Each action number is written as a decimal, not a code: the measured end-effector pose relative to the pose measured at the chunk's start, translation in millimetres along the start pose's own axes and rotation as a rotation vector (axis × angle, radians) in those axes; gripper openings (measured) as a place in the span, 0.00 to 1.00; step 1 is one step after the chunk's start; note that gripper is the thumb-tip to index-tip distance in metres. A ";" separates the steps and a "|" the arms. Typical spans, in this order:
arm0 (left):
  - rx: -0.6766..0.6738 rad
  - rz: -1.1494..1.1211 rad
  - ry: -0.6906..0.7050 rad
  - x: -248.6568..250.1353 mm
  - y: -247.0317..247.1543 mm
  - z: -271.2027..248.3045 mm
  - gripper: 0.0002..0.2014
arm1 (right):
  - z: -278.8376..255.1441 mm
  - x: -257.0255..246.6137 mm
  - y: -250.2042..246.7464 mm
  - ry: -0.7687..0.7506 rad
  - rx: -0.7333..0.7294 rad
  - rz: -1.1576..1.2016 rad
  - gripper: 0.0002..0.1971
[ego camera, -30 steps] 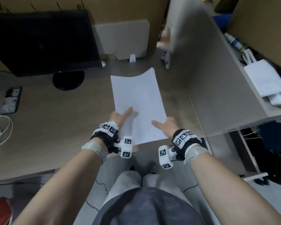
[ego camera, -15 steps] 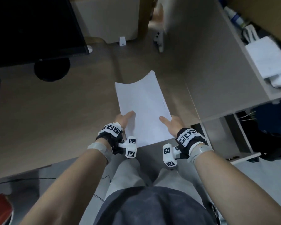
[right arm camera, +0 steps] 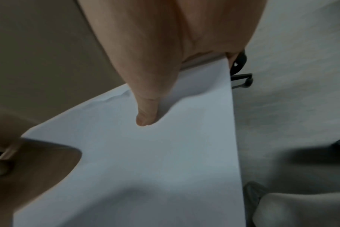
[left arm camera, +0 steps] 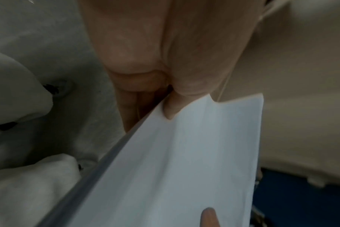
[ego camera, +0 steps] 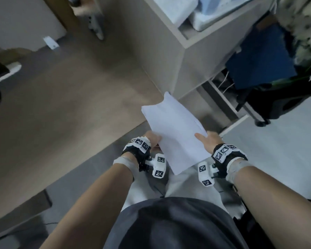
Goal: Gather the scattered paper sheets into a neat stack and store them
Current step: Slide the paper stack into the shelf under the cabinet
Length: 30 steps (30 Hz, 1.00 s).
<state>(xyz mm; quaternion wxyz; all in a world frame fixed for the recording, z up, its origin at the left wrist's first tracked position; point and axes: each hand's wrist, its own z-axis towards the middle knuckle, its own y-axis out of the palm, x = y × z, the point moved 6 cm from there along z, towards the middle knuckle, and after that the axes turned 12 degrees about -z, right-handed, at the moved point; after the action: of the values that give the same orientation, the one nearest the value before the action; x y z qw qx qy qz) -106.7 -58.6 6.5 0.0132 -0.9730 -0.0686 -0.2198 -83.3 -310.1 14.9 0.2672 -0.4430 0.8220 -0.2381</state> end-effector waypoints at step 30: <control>-0.168 -0.164 -0.252 6.5 148.1 85.3 0.07 | 125.9 48.4 -29.3 0.253 -0.020 0.636 0.16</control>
<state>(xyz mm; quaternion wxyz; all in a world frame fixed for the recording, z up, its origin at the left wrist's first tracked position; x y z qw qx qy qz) -43.9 -199.7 -67.1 -0.0946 -0.9818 -0.1301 -0.1014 -6.4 -385.5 -71.3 0.2198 -0.1341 0.9479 -0.1878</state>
